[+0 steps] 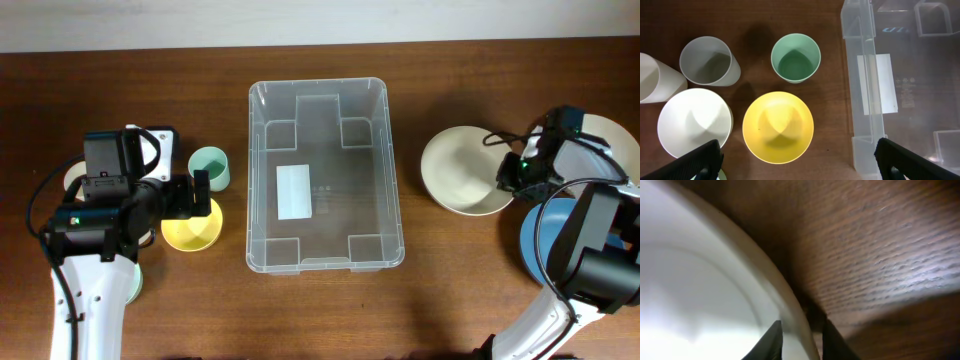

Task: Pack container
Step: 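Move the right gripper to the cream bowl's rim and grasp it, then lift the cream bowl with the right gripper and place it in the container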

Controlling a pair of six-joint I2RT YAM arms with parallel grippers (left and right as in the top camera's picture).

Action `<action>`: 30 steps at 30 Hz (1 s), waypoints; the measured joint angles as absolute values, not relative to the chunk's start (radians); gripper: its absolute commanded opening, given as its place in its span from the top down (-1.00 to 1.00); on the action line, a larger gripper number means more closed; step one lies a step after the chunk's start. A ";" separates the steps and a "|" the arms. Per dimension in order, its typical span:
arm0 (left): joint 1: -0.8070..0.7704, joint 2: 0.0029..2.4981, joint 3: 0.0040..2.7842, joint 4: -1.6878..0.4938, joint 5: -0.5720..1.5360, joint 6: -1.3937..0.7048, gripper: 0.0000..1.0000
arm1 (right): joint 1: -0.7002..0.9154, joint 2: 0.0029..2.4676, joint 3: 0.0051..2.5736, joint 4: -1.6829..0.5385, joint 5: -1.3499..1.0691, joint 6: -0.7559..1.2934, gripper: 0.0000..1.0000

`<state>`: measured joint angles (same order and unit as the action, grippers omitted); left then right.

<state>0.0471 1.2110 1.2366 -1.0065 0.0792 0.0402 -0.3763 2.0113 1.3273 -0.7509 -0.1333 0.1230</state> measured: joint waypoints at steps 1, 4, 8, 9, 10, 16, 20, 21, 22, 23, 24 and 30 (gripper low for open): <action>0.047 1.211 1.237 -1.007 0.079 0.040 -0.99 | -0.376 2.011 1.325 -0.746 -0.137 0.128 0.71; 0.047 1.211 1.237 -1.006 0.079 0.040 -0.99 | -0.377 2.011 1.325 -0.740 -0.156 0.131 0.86; 0.047 1.211 1.237 -1.006 0.079 0.040 -0.99 | -0.378 2.004 1.325 -0.731 -0.195 0.135 0.92; 0.047 1.211 1.237 -1.006 0.079 0.040 -0.99 | -0.378 2.004 1.325 -0.730 -0.199 0.136 0.92; 0.047 1.211 1.237 -1.006 0.079 0.040 -0.99 | -0.378 2.004 1.325 -0.729 -0.202 0.136 0.92; 0.047 1.211 1.237 -1.006 0.079 0.040 -0.99 | -0.378 2.004 1.325 -0.725 -0.217 0.135 0.92; 0.047 1.211 1.237 -1.006 0.079 0.040 -0.99 | -0.378 2.004 1.326 -0.727 -0.266 0.135 0.92; 0.047 1.211 1.237 -1.006 0.079 0.040 -0.99 | -0.378 2.003 1.327 -0.733 -0.281 0.136 0.92; 0.047 1.211 1.237 -1.006 0.079 0.040 -0.99 | -0.378 2.002 1.328 -0.740 -0.295 0.135 0.92; 0.047 1.211 1.237 -1.006 0.079 0.040 -0.99 | -0.378 1.997 1.332 -0.753 -0.306 0.135 0.93; 0.047 1.211 1.237 -1.006 0.079 0.040 -0.99 | -0.378 1.990 1.335 -0.760 -0.312 0.135 0.93; 0.047 1.211 1.237 -1.007 0.079 0.040 -0.99 | -0.378 1.848 1.383 -0.815 -0.324 0.134 0.92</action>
<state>0.0471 1.2110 1.2366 -1.0065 0.0788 0.0402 -0.3782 1.8481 1.3827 -0.8146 -0.3244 0.1345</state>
